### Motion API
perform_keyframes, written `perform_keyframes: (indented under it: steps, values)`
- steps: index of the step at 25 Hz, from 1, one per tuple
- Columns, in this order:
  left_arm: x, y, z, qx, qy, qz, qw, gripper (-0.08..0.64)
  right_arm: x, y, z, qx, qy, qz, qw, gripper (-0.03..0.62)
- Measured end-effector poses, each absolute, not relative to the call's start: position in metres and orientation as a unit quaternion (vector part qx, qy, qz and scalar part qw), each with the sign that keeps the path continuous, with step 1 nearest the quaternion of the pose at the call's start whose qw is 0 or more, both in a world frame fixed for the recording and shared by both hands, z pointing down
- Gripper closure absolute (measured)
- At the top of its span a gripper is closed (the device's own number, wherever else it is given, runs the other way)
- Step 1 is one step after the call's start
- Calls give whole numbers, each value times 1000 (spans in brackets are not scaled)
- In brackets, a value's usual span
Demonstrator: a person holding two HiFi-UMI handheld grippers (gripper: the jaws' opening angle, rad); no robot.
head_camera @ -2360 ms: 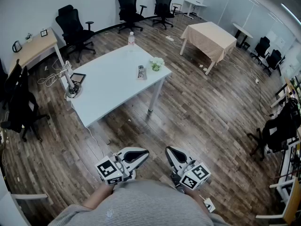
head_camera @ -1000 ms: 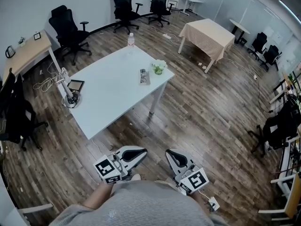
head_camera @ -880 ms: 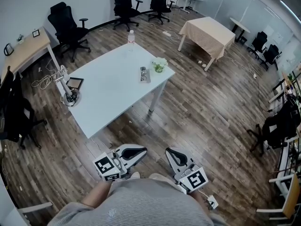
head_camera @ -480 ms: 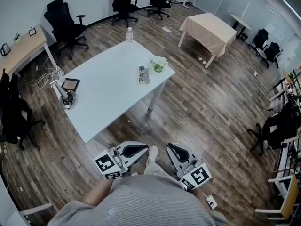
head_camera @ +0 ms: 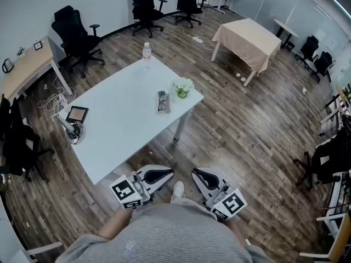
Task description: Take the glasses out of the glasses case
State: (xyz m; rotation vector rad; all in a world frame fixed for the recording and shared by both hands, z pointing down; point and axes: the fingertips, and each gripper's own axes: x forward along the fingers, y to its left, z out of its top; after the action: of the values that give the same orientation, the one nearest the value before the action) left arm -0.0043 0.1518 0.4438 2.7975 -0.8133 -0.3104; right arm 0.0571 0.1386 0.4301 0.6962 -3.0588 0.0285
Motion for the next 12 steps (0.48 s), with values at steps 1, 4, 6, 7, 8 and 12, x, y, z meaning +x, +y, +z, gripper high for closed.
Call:
perform_keyframes:
  steps: [1, 4, 6, 7, 8, 12]
  values:
    - [-1, 143, 441, 950, -276, -105, 105, 543, 59, 130, 428, 220, -976, 9, 1, 574]
    - [9, 122, 438, 950, -276, -102, 106, 543, 64, 110, 424, 211, -977, 13, -10, 574]
    - [14, 110, 438, 950, -274, -98, 109, 543, 67, 96, 424, 211, -977, 15, -10, 574]
    - [17, 105, 437, 951, -273, -96, 109, 543, 70, 90, 423, 212, -977, 16, -11, 574]
    - [20, 99, 436, 952, -271, -93, 109, 543, 72, 83, 423, 212, -977, 18, -12, 573]
    - [31, 80, 433, 953, -269, -87, 105, 543, 80, 60, 420, 208, -978, 23, -17, 571]
